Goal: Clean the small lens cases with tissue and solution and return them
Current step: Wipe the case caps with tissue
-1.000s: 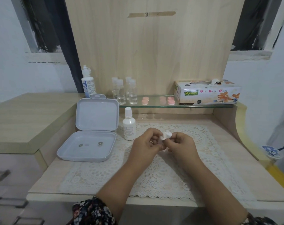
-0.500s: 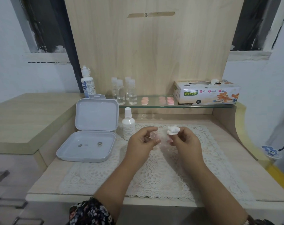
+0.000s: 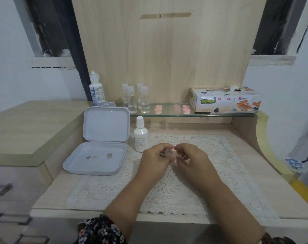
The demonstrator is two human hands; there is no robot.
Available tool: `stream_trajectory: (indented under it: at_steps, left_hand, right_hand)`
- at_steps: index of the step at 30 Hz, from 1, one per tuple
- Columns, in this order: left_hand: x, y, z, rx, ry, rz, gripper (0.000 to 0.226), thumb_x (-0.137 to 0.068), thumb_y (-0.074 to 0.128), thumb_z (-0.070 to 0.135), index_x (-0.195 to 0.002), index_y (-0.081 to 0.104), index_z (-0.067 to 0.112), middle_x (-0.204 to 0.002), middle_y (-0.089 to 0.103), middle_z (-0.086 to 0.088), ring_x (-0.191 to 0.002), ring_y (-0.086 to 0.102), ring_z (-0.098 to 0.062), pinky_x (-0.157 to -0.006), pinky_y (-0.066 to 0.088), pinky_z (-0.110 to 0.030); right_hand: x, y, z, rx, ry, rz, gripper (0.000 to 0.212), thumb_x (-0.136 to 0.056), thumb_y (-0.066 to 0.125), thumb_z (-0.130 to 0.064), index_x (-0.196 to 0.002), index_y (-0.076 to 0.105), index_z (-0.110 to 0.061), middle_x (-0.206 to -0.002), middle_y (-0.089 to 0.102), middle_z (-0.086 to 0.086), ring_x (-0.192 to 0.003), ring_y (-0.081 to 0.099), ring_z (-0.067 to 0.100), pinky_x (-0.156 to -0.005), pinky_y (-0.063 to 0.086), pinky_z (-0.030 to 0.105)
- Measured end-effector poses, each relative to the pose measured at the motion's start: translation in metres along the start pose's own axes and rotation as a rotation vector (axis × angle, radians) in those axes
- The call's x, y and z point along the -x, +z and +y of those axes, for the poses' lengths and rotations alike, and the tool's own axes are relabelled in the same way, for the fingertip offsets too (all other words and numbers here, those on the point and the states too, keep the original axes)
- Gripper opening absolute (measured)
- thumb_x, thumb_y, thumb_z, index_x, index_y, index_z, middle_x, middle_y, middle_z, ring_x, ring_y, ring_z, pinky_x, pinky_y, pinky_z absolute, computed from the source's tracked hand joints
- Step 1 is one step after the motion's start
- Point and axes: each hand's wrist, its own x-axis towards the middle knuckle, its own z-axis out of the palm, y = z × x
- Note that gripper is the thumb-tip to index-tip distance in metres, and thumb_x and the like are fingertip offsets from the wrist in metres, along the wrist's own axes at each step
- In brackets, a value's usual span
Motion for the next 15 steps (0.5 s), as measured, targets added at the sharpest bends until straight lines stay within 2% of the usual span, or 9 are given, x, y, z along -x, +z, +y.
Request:
stream_trajectory:
  at_steps: [3,6,8,11,13,15]
  left_hand:
    - [0.0012,-0.001,0.0009,0.003,0.014,0.003,0.034,-0.078,0.074,0.005,-0.085,0.067,0.038,-0.074,0.066,0.017,-0.075,0.062,0.003,-0.08,0.056,-0.028]
    - [0.0021,-0.0003,0.0028,0.031,0.037,0.019,0.028,-0.076,0.077,0.009,-0.088,0.069,0.033,-0.079,0.069,0.014,-0.077,0.064,0.0,-0.078,0.056,-0.026]
    - [0.0024,0.0021,0.0029,0.033,0.039,0.002,0.025,-0.076,0.077,0.01,-0.088,0.069,0.031,-0.081,0.069,0.01,-0.079,0.065,-0.002,-0.077,0.056,-0.025]
    - [0.0007,0.0037,0.0007,0.028,0.027,-0.022,0.015,-0.081,0.074,0.012,-0.091,0.069,0.022,-0.081,0.07,0.003,-0.079,0.068,-0.008,-0.075,0.057,-0.027]
    - [-0.0004,0.0029,0.0,0.061,-0.03,-0.052,0.015,-0.085,0.07,0.012,-0.1,0.069,0.011,-0.08,0.072,-0.005,-0.076,0.071,-0.016,-0.073,0.058,-0.031]
    - [-0.0001,0.0029,0.0012,0.069,-0.07,-0.083,0.011,-0.086,0.068,0.009,-0.097,0.07,0.009,-0.078,0.072,-0.008,-0.072,0.072,-0.019,-0.069,0.059,-0.032]
  right_hand:
    - [-0.0004,0.0035,-0.0028,0.027,0.076,0.027,0.004,-0.086,0.063,-0.016,-0.088,0.063,-0.019,-0.082,0.058,-0.009,-0.076,0.053,0.005,-0.068,0.047,0.023]
    - [-0.0014,0.0036,-0.0031,-0.257,0.337,0.125,0.006,-0.082,0.067,-0.015,-0.08,0.063,-0.019,-0.077,0.063,-0.006,-0.071,0.059,0.006,-0.06,0.045,0.015]
    - [-0.0025,0.0008,-0.0028,-0.411,0.453,0.156,0.009,-0.082,0.068,-0.011,-0.08,0.064,-0.02,-0.077,0.066,-0.004,-0.072,0.062,0.009,-0.058,0.045,0.013]
    - [-0.0019,-0.0012,-0.0022,-0.338,0.35,0.167,0.013,-0.083,0.067,-0.008,-0.08,0.064,-0.021,-0.08,0.065,-0.004,-0.077,0.061,0.01,-0.066,0.049,0.02]
    - [-0.0013,-0.0008,-0.0031,-0.198,0.156,0.176,0.015,-0.082,0.066,-0.003,-0.08,0.066,-0.018,-0.079,0.062,-0.009,-0.08,0.058,0.005,-0.07,0.046,0.015]
    - [-0.0011,0.0013,-0.0005,-0.111,0.021,0.175,0.016,-0.082,0.066,0.0,-0.083,0.068,-0.016,-0.083,0.061,-0.013,-0.084,0.057,0.002,-0.072,0.044,0.011]
